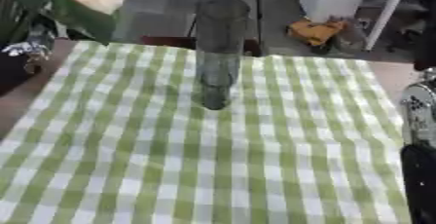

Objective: Arrange flowers into the vase.

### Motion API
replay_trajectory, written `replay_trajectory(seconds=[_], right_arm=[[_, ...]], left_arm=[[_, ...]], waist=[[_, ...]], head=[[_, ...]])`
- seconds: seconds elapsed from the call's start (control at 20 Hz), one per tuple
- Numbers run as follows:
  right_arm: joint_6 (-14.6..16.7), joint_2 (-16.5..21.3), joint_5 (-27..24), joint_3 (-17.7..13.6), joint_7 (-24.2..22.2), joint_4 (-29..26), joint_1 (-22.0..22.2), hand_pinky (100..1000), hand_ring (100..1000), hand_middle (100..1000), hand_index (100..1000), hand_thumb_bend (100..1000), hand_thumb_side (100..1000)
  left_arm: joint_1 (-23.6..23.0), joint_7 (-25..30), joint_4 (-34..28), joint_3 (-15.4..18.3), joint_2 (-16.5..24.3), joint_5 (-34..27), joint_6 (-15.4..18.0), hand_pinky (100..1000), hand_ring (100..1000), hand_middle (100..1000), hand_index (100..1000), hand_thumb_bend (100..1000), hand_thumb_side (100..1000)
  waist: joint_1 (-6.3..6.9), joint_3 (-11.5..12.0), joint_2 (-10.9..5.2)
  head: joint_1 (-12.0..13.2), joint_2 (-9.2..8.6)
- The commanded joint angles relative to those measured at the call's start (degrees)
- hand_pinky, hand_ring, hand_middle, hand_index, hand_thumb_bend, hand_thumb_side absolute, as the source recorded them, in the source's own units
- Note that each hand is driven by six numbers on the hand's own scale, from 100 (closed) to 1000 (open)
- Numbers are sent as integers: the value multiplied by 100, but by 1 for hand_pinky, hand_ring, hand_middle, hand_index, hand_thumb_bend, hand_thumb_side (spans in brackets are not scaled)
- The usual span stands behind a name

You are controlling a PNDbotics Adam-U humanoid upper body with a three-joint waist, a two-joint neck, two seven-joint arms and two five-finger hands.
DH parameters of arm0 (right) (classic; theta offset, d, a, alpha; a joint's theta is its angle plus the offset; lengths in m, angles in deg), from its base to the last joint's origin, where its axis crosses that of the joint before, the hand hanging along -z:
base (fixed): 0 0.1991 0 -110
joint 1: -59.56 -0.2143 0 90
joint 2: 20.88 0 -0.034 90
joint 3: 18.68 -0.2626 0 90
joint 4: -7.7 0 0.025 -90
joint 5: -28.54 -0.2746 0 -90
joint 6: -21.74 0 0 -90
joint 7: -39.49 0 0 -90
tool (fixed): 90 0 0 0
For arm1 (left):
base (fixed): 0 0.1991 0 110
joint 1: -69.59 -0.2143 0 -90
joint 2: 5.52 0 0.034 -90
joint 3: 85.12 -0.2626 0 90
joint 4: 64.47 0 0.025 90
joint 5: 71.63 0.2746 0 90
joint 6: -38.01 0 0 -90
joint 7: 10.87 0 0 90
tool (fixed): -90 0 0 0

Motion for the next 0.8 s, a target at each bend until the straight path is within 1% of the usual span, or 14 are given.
replay_trajectory(seconds=[0.05,0.3,0.45,0.5,0.65,0.8], right_arm=[[-5,73,-11,-46,27,-88,-52,673,748,735,802,100,1000],[4,78,-14,-47,42,-88,-68,673,747,735,802,100,1000],[12,84,-13,-45,51,-88,-76,673,747,735,802,100,1000],[17,87,-13,-42,52,-88,-84,674,747,734,803,100,1000],[44,107,-22,-29,61,-88,-118,674,746,734,803,100,1000],[56,109,-29,-17,60,-88,-133,674,746,734,803,100,1000]], left_arm=[[189,-413,-19,237,6,-364,199,100,100,100,100,100,642],[411,-905,66,391,-131,-793,487,100,100,100,100,100,676],[481,-1086,155,392,-163,-979,621,100,100,100,100,100,676],[541,-1176,177,436,-216,-1042,681,100,100,100,100,100,711],[777,-1573,313,523,-373,-1356,1015,100,100,100,100,100,720],[945,-1834,441,551,-482,-1575,1289,100,100,100,100,100,737]], waist=[[27,-3,-120],[25,-1,-122],[25,-2,-122],[15,-12,-127],[-5,-37,-134],[-22,-58,-138]], head=[[27,-35],[52,-14],[60,-9],[73,3],[90,25],[106,24]])
